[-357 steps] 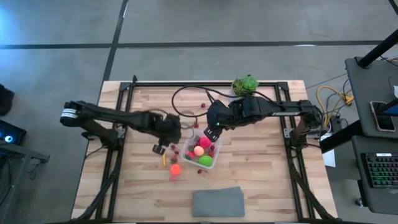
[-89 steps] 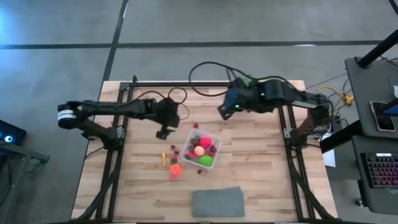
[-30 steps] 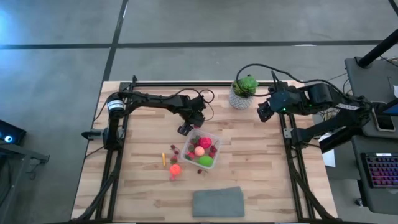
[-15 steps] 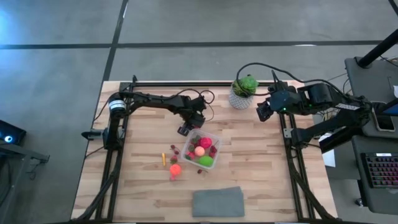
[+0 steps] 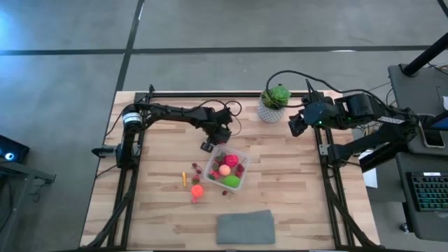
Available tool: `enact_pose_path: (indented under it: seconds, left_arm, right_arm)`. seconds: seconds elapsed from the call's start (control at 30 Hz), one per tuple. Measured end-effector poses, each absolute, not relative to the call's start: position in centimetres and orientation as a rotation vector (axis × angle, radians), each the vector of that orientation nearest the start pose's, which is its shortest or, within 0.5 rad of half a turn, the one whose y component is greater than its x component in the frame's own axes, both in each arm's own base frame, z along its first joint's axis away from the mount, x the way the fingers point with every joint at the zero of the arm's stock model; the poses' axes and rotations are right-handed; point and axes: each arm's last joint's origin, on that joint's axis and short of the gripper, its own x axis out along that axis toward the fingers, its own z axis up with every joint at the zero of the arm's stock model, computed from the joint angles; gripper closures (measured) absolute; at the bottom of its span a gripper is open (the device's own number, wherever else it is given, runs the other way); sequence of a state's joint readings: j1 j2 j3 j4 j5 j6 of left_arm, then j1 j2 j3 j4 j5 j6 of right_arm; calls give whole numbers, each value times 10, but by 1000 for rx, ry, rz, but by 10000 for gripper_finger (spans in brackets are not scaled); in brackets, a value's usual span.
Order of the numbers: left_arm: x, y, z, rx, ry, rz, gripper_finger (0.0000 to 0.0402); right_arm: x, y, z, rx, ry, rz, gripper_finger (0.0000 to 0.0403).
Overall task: Pick and placing Produce into tupperware
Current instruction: Put the red strawberry into the transparent container
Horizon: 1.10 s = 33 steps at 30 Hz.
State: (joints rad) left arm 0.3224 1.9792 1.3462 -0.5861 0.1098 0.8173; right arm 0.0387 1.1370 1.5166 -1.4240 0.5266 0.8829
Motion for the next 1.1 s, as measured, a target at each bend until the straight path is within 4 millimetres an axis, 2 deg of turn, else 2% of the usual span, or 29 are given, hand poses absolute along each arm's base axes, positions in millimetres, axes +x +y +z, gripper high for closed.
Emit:
enact_pose_path:
  seconds: [0.23, 0.37, 0.5, 0.63, 0.77, 0.9, 1.0, 1.1]
  left_arm:
    - [364, 131, 180, 509, 1192, -187, 311]
    - [354, 128, 210, 484, 1148, -127, 311]
    - [343, 117, 251, 283, 1003, -70, 304]
    - [337, 94, 281, -32, 824, -171, 299]
    - [339, 63, 284, -189, 848, -207, 297]
    - [342, 34, 276, -191, 897, -242, 296]
    - [345, 23, 264, -192, 959, -162, 295]
    - [345, 18, 264, -178, 963, -156, 293]
  right_arm:
    - [162, -8, 409, 515, 723, -846, 188]
    - [162, -8, 409, 522, 720, -849, 188]
    - [162, -8, 409, 522, 720, -849, 188]
    - [162, -8, 410, 523, 716, -847, 188]
    - [165, -8, 409, 519, 704, -834, 188]
    - [169, -8, 405, 534, 688, -824, 188]
    - [171, -7, 400, 605, 679, -846, 188]
    - [176, -2, 392, 676, 719, -803, 188]
